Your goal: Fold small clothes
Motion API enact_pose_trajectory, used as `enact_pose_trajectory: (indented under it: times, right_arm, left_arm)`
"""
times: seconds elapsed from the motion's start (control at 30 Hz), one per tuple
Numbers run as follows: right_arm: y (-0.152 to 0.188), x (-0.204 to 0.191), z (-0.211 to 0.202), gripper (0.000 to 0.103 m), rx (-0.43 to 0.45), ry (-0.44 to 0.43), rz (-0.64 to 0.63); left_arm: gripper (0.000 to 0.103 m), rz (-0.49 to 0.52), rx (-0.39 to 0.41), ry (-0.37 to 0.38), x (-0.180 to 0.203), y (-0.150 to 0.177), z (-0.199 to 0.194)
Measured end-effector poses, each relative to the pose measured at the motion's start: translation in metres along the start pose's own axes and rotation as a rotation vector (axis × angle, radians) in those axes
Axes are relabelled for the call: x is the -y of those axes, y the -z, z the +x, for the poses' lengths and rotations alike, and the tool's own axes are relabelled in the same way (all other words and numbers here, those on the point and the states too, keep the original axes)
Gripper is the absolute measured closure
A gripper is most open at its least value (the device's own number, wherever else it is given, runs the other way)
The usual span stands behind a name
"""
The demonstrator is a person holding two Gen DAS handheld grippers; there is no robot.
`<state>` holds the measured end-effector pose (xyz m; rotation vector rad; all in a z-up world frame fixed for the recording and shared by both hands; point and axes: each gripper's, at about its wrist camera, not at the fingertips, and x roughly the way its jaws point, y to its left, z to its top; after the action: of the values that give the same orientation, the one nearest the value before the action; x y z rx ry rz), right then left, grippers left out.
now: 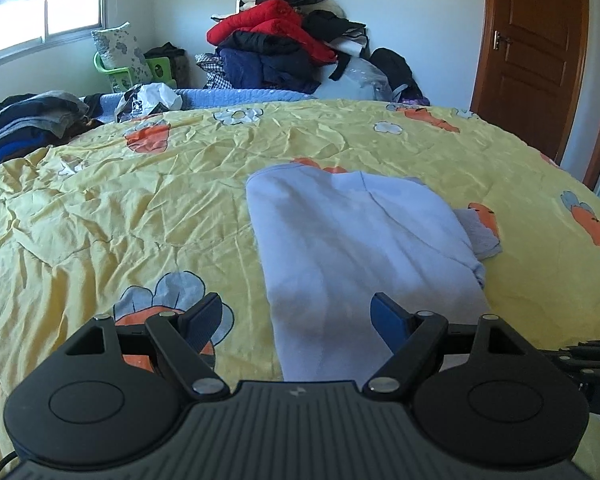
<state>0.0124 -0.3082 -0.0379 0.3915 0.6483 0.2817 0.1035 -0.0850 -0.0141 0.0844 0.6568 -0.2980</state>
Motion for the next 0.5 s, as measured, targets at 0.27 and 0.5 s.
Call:
enact_pose_trajectory:
  times: [0.27, 0.5]
  right_arm:
    - [-0.022, 0.012, -0.004, 0.041, 0.074, 0.028, 0.022]
    - [-0.045, 0.026, 0.040, 0.040, 0.027, 0.033, 0.062]
  left_arm:
    - [0.021, -0.061, -0.045, 0.024, -0.014, -0.004, 0.021]
    - [0.011, -0.307, -0.117, 0.249, -0.057, -0.011, 0.060]
